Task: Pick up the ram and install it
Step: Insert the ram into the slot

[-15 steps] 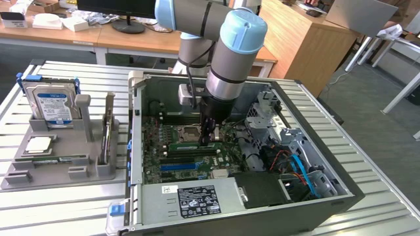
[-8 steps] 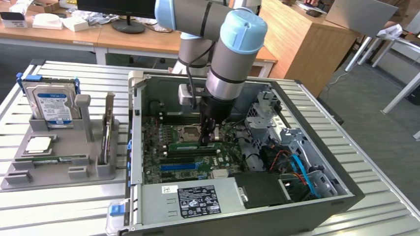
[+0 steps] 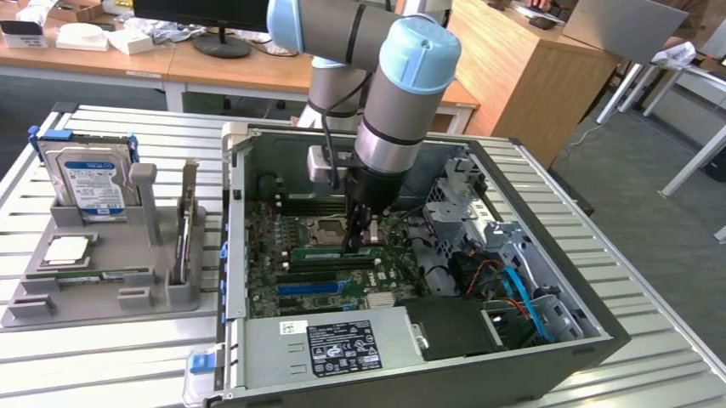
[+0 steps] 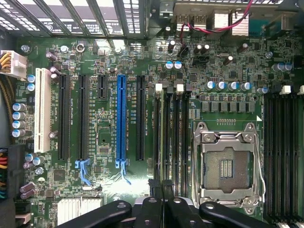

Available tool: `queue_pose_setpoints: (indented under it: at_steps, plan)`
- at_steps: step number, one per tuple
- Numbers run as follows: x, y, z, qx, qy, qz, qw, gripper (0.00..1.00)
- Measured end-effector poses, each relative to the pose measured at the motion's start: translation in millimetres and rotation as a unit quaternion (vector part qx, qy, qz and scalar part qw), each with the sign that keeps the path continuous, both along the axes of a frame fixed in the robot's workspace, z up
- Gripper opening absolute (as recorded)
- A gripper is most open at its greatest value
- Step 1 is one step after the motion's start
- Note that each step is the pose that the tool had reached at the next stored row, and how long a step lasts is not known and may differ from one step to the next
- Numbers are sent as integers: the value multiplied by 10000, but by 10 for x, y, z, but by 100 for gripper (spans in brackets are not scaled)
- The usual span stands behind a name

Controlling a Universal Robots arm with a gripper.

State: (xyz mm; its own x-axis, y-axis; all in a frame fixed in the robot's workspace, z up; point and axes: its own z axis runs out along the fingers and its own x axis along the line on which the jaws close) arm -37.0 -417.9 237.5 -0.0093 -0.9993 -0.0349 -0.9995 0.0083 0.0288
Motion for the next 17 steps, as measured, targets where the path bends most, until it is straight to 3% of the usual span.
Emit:
queue_pose_setpoints:
  at_steps: [17]
  plan:
    - [0, -12, -23, 0, 0, 0, 10000, 11]
